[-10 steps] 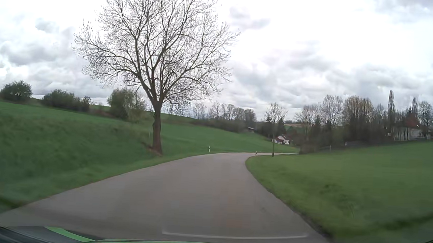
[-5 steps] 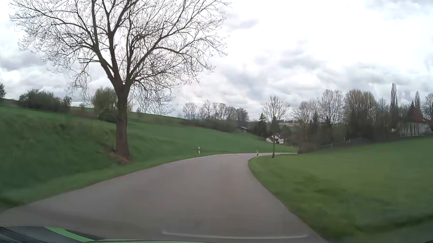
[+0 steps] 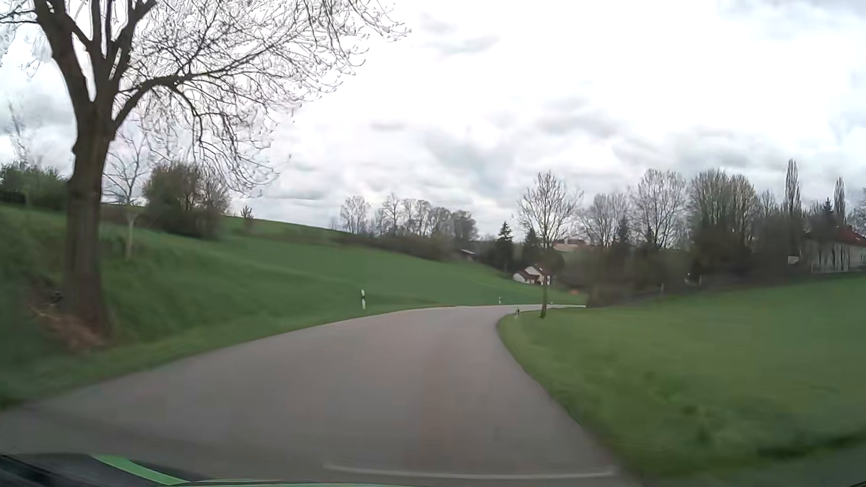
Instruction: Follow the waypoints while adhering to traffic rules and regulations
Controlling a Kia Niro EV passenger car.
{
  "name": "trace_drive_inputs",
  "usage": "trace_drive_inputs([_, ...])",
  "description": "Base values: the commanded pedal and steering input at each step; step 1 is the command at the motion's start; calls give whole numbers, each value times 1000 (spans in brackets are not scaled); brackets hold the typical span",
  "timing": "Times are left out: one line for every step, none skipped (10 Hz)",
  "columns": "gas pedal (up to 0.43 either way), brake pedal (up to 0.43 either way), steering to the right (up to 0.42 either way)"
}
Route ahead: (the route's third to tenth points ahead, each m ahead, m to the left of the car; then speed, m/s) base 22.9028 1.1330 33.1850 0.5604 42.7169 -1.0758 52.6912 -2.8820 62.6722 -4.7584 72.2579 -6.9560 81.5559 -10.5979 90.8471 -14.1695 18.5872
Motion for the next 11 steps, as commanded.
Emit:
trace_drive_inputs([0, 122, 23])
trace_drive_inputs([0, 140, 21])
trace_drive_inputs([0, 140, 21])
trace_drive_inputs([0, 146, 20])
trace_drive_inputs([0, 146, 21])
trace_drive_inputs([0, 152, 20])
trace_drive_inputs([0, 152, 21])
trace_drive_inputs([0, 152, 23])
trace_drive_inputs([0, 152, 25])
trace_drive_inputs([0, 159, 25])
trace_drive_inputs([0, 165, 25])
